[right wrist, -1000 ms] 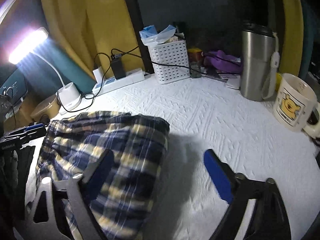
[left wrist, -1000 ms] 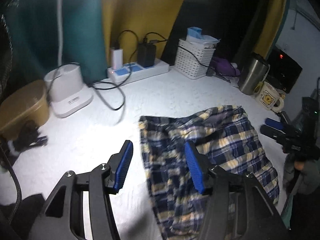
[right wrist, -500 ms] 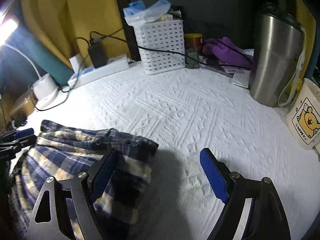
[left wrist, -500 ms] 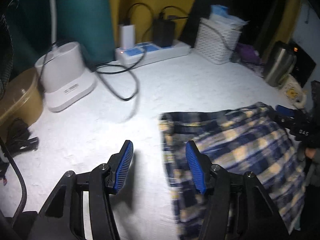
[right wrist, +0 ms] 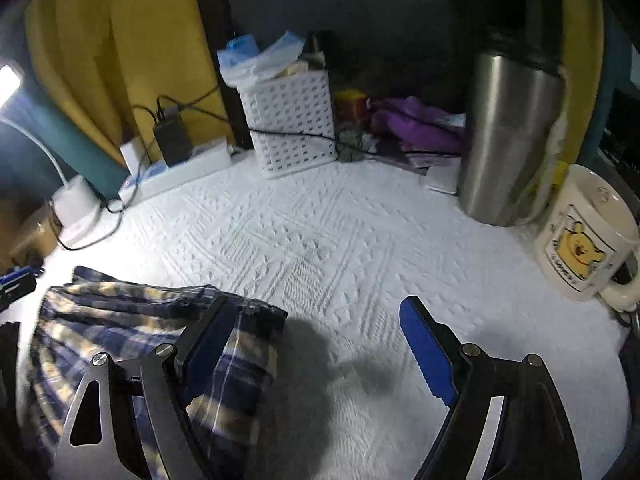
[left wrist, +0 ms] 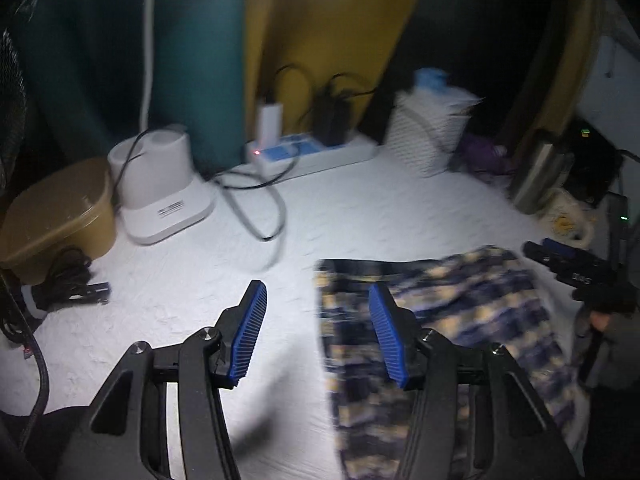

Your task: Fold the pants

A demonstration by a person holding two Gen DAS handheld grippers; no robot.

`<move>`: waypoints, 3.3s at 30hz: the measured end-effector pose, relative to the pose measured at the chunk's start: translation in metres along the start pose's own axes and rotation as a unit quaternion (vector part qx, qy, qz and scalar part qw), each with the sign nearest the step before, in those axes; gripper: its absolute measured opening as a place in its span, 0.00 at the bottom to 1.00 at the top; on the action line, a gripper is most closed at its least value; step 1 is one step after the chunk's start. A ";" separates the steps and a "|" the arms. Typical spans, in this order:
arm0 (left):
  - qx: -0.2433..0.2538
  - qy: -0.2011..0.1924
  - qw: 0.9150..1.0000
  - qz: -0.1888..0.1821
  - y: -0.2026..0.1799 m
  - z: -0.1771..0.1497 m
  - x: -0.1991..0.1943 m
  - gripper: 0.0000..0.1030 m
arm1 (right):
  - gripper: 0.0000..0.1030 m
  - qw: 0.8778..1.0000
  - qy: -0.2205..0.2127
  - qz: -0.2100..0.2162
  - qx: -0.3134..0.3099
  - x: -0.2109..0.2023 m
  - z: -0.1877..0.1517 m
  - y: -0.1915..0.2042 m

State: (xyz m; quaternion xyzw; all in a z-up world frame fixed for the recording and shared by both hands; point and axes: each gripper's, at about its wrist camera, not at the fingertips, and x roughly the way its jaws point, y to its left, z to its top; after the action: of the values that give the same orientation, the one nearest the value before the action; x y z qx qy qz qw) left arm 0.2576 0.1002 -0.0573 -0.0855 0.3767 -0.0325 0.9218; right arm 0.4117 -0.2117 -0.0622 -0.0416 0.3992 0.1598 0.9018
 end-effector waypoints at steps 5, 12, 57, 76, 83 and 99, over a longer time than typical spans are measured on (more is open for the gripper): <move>0.043 0.038 0.998 -0.007 -0.025 -0.015 0.011 0.52 | 0.83 1.000 0.011 0.015 -0.012 -0.017 -0.023 0.003; 0.044 0.070 0.997 0.008 -0.017 -0.029 0.038 0.54 | 0.83 0.997 0.041 -0.020 -0.060 -0.005 -0.059 0.016; 0.067 0.089 0.993 0.023 -0.041 -0.093 -0.006 0.58 | 0.83 0.996 0.056 -0.023 -0.073 -0.073 -0.131 0.032; 0.083 0.058 0.995 0.003 -0.049 -0.093 -0.035 0.58 | 0.83 0.997 0.039 -0.013 -0.070 -0.108 -0.148 0.031; 0.066 0.081 0.995 0.008 -0.032 -0.107 -0.021 0.59 | 0.83 0.996 0.048 -0.011 -0.071 -0.101 -0.158 0.038; 0.052 0.057 0.997 0.016 -0.023 -0.099 -0.042 0.59 | 0.83 0.997 0.048 -0.006 -0.060 -0.113 -0.162 0.015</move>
State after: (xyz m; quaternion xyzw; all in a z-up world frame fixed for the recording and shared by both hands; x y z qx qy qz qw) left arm 0.1585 0.0697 -0.0937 -0.0289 0.4277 -0.0424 0.9025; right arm 0.2214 -0.2593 -0.0881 -0.1061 0.4311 0.1759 0.8786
